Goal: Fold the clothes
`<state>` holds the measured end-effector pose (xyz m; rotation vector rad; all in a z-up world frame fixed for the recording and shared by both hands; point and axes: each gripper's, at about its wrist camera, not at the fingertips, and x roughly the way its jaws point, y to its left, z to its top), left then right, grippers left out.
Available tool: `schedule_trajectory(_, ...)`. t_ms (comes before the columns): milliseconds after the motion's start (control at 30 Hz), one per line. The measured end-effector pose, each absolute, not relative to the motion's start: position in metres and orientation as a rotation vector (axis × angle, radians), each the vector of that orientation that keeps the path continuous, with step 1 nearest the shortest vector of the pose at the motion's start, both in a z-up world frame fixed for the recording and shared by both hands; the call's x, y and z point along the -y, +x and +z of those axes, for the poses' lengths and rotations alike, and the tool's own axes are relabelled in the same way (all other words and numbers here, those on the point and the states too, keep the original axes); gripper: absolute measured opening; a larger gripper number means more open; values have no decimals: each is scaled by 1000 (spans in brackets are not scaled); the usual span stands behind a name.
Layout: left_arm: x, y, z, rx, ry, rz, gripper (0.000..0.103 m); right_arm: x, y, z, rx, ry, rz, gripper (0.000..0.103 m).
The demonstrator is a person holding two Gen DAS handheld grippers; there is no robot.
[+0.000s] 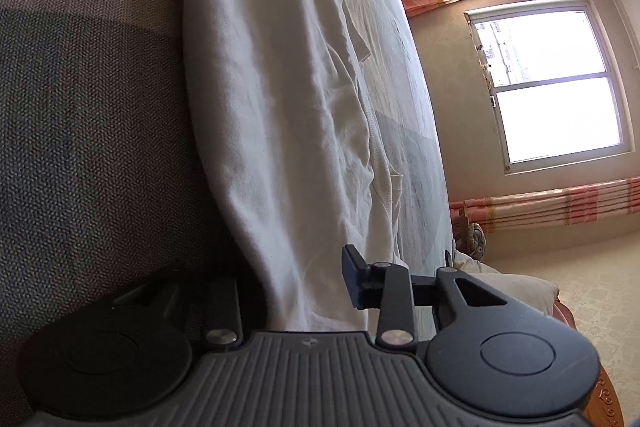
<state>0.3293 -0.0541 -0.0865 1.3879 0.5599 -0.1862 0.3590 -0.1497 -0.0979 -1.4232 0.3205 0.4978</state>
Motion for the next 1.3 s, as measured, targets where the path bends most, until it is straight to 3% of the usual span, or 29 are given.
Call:
schedule_trajectory(33, 55, 329, -87, -561, 1396, -186, 68, 150, 360, -97, -316, -1438, 503, 41)
schedule_trajectory(167, 56, 329, -89, -572, 1390, -180, 64, 150, 368, -87, -295, -1448, 512, 67)
schedule_trajectory(300, 56, 323, -91, -593, 1346, -178, 43, 150, 372, -82, -321, -1423, 537, 67)
schedule_trajectory(333, 57, 321, -93, -593, 1344, -176, 40, 150, 372, -82, -327, -1411, 540, 63)
schedule_trajectory(400, 60, 318, -99, -598, 1360, -178, 18, 150, 368, -84, -334, -1396, 549, 52)
schedule_trajectory(433, 62, 316, -102, -601, 1370, -179, 13, 150, 363, -87, -337, -1396, 558, 38)
schedule_trajectory(467, 64, 315, -105, -605, 1379, -181, 7, 150, 359, -91, -343, -1399, 570, 18)
schedule_trajectory(500, 66, 314, -107, -608, 1391, -180, 4, 149, 355, -96, -345, -1415, 580, 8)
schedule_trajectory(700, 63, 311, -105, -621, 1436, -181, 15, 150, 354, -96, -314, -1497, 552, 13)
schedule_trajectory(733, 62, 311, -106, -618, 1440, -180, 15, 154, 355, -96, -303, -1508, 542, 20)
schedule_trajectory(800, 62, 312, -109, -619, 1436, -176, 9, 159, 354, -99, -289, -1516, 537, 20)
schedule_trajectory(833, 63, 314, -109, -628, 1425, -178, 7, 159, 352, -102, -288, -1518, 537, 20)
schedule_trajectory(867, 63, 315, -109, -640, 1406, -182, 1, 158, 350, -105, -286, -1520, 536, 9)
schedule_trajectory(1300, 43, 316, -69, -661, 1305, -271, 1, 163, 355, -59, -392, -1333, 594, 5)
